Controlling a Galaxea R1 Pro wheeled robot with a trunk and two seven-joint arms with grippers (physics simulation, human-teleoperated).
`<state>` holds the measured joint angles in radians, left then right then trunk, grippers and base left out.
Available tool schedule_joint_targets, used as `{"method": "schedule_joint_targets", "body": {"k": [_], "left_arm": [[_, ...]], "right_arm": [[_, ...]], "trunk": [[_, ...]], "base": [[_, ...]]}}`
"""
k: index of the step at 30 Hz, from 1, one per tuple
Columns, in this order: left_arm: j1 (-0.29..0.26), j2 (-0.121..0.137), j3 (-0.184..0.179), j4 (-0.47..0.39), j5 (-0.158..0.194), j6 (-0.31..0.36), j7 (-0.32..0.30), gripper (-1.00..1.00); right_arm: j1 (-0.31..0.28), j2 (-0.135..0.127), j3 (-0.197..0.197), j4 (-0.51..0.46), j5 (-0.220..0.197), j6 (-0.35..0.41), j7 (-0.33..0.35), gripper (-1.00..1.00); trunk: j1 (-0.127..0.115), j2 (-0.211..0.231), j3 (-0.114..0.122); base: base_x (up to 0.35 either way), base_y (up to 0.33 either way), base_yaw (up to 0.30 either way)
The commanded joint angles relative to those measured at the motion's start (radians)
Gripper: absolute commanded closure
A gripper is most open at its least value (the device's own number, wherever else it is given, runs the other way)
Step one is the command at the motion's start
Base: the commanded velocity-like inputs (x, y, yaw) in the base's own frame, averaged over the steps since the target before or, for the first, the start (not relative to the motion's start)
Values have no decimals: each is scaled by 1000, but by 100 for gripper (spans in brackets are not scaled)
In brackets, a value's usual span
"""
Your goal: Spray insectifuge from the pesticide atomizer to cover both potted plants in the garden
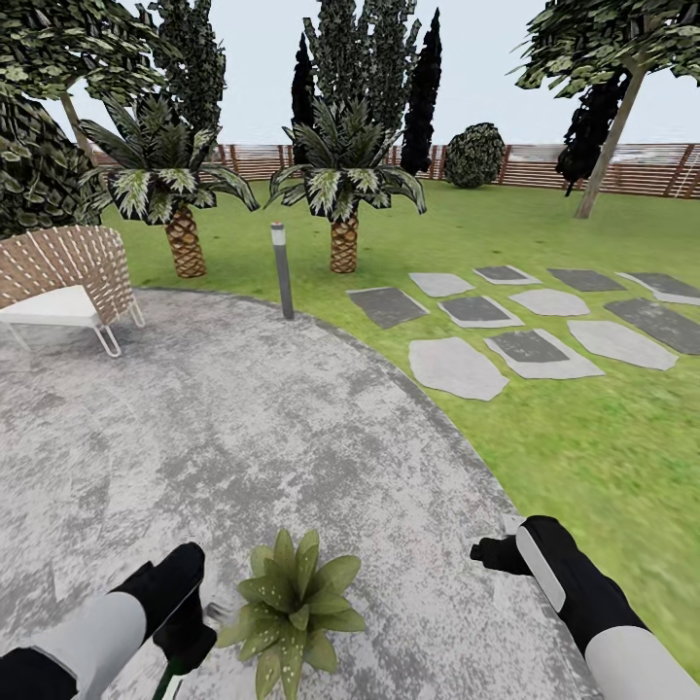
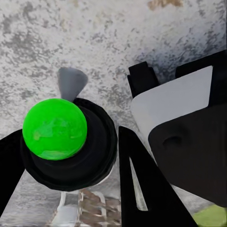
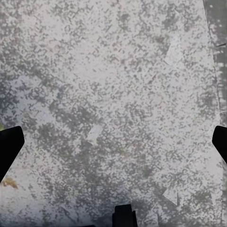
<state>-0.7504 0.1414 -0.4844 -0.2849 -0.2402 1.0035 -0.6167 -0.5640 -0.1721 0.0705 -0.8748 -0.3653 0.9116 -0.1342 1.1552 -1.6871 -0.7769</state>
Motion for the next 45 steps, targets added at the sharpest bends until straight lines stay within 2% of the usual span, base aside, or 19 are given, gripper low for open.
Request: {"method": "schedule_joint_targets", "body": {"k": [1,6,17,20,25,28,45], "left_arm": [[10,0,-1,-2,-12,1,-10,100],[40,-2,-1,2,-12,1,-13,100],[43,-2,1,4,-7,1,-15,100],[43,0,25,4,1,0,-18,100],[43,-2,116,3,2,0,-16,100],[43,-3,144,2,2,0,-15,100],[43,-4,149,0,1,0,-14,100]], "right_arm": [[-1,-1,4,-1,-11,3,-10,-100],[-1,-1,4,0,-10,3,-10,-100],[-1,-1,5,2,-9,3,-10,-100],[-1,-1,5,2,-9,3,-10,-100],[-1,-1,5,2,-9,3,-10,-100],[-1,-1,5,1,-9,2,-10,-100],[-1,0,5,0,-9,2,-10,-100]], "trunk": [[0,0,-1],[0,0,-1],[0,0,-1],[0,0,-1],[0,0,-1],[0,0,-1],[0,0,-5]], "base": [[0,0,0],[0,0,0],[0,0,0],[0,0,0],[0,0,0],[0,0,5],[-51,-55,53]]}}
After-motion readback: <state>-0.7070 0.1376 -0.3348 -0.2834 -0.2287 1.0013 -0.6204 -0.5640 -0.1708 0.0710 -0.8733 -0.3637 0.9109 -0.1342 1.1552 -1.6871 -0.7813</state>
